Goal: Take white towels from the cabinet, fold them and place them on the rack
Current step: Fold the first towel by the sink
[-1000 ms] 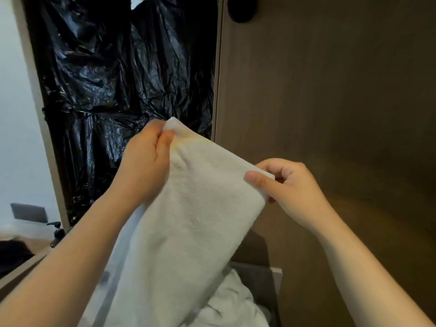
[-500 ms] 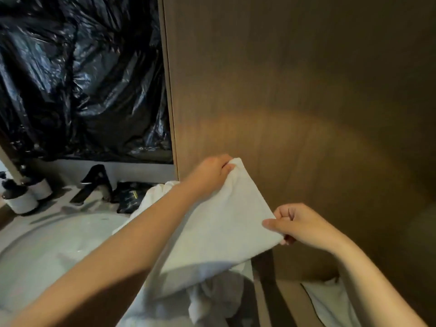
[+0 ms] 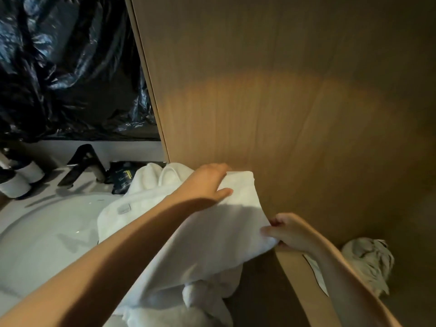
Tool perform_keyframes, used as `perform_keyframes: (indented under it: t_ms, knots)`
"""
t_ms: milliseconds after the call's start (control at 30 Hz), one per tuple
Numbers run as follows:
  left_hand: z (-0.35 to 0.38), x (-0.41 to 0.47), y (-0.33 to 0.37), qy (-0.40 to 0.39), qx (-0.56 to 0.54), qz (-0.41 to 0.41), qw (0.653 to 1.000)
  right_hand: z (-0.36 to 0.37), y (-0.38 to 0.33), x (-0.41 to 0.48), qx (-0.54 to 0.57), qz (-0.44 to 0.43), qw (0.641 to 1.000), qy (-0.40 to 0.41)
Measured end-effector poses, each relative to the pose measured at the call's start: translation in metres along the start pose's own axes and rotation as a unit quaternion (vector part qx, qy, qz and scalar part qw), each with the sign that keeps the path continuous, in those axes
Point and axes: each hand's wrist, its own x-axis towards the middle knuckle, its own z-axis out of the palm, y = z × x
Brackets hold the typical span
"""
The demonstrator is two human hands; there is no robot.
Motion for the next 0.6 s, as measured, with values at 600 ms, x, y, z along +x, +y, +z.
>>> perform_keyframes:
  t_ms: [600]
  knots:
    - [-0.024,-0.19,-0.069,0.137,-0.039,-0.205,0.968,0.054,-0.094,0.004,0.0,-0.304,0.94,0.157]
